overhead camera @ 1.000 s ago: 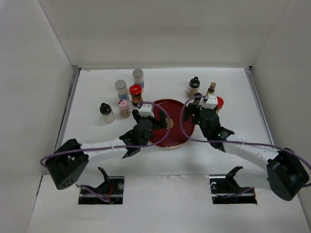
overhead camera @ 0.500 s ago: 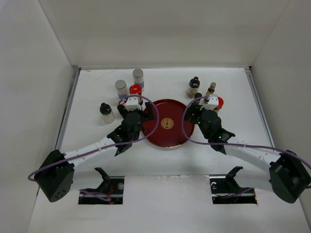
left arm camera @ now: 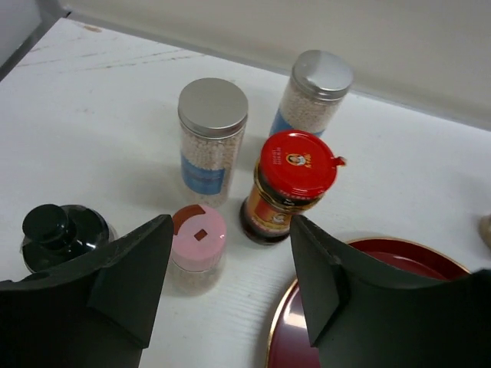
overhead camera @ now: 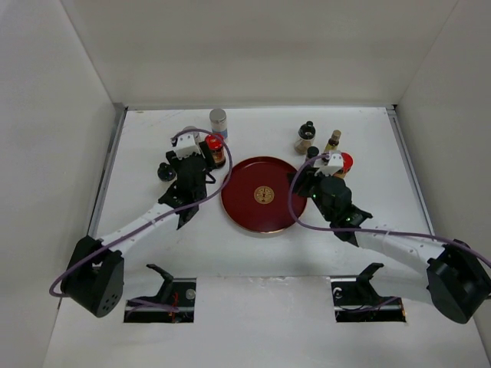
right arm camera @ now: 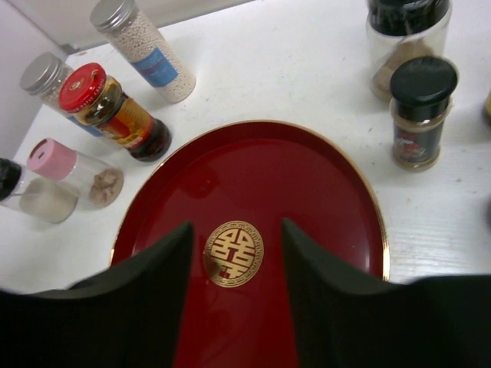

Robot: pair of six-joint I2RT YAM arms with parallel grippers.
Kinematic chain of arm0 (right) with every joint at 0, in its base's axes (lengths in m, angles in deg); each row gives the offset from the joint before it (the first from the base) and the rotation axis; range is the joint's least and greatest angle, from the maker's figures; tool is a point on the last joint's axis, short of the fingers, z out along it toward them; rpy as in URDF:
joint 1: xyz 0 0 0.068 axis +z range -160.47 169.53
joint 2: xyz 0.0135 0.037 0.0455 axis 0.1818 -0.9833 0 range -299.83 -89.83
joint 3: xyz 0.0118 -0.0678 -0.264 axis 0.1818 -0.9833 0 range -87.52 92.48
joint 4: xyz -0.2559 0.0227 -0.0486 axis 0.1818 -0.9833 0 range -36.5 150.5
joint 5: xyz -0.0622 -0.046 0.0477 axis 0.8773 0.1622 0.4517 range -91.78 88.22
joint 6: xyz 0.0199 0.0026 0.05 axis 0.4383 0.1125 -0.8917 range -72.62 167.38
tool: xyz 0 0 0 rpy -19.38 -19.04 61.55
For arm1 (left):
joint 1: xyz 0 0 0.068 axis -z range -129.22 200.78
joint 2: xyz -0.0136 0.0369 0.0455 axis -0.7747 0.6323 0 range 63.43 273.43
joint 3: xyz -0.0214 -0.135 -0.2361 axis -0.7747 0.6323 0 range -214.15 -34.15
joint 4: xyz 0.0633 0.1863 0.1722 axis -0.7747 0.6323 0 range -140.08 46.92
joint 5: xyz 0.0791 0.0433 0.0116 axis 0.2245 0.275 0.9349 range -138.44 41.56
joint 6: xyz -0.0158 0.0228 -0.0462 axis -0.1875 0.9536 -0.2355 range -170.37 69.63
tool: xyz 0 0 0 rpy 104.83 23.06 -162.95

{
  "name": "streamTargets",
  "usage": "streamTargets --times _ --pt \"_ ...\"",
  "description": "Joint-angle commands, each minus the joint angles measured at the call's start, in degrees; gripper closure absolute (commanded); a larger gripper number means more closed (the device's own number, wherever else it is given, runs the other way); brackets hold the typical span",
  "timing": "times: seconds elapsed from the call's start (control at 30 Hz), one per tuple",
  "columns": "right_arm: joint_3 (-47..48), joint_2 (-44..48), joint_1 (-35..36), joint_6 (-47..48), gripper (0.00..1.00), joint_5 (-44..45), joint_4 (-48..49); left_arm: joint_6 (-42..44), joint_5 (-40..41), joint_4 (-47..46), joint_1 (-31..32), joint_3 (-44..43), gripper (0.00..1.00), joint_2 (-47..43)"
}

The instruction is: Organize the condiment bottles

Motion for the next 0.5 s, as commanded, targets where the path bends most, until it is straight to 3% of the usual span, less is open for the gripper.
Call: streamTargets --times 0.0,0.13,0.3,0.47 --pt "1.1 -1.6 0.9 -0.1 0.42 -2.1 3.5 -0.2 0.4 2.3 -1.5 -4.7 0.36 3.3" --pt "1.2 -2.2 0.9 -0.1 0.32 -2.1 3.6 -0.2 -4.2 2.6 -2.1 -8.2 0.26 9.0" --pt "0.9 -1.8 0.9 -0.2 0.30 -2.1 3.5 1.4 -8.2 0.4 -2.1 -13.5 0.20 14.3" --pt "0.5 -0.8 0.9 -0.1 0.25 -2.3 3.6 2.4 -10.1 5.3 -3.2 -20.7 0.15 21.5"
